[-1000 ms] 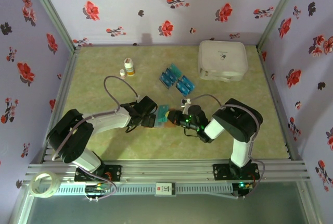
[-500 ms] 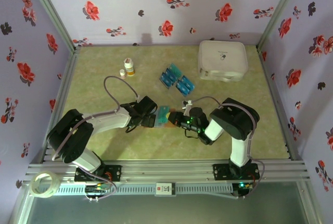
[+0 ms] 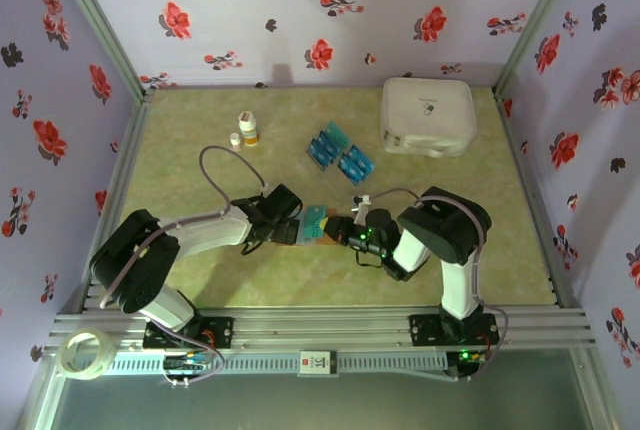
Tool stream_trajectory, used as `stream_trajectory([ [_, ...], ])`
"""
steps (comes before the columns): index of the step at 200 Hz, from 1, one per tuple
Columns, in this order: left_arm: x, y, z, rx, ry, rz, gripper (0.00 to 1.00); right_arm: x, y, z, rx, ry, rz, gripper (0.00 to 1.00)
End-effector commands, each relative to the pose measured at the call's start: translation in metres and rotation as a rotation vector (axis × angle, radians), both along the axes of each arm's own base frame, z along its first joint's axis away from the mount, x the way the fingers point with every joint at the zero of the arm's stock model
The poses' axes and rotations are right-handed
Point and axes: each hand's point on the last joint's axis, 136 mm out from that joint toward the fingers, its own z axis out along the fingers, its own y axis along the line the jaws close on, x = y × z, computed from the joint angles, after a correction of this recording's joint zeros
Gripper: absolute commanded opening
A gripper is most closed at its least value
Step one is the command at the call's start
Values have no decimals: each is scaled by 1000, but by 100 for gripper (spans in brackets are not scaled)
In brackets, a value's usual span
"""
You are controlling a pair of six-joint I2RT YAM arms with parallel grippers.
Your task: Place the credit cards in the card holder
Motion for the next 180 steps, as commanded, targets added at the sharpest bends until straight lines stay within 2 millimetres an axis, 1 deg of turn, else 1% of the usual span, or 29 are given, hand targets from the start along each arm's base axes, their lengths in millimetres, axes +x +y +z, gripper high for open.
stream_trajectory([
  [1, -6, 11, -3, 48, 1, 13, 100, -8, 4, -7, 2, 23, 30, 0],
  [31, -6, 11, -3, 46, 1, 14, 100, -8, 5, -6, 4, 23, 35, 0],
  [134, -5, 11, -3, 48, 0, 12, 100, -18, 1, -17, -21, 48, 48, 0],
  [180, -6, 11, -3, 50, 0, 12, 100, -21, -5, -22, -38, 56, 42, 0],
])
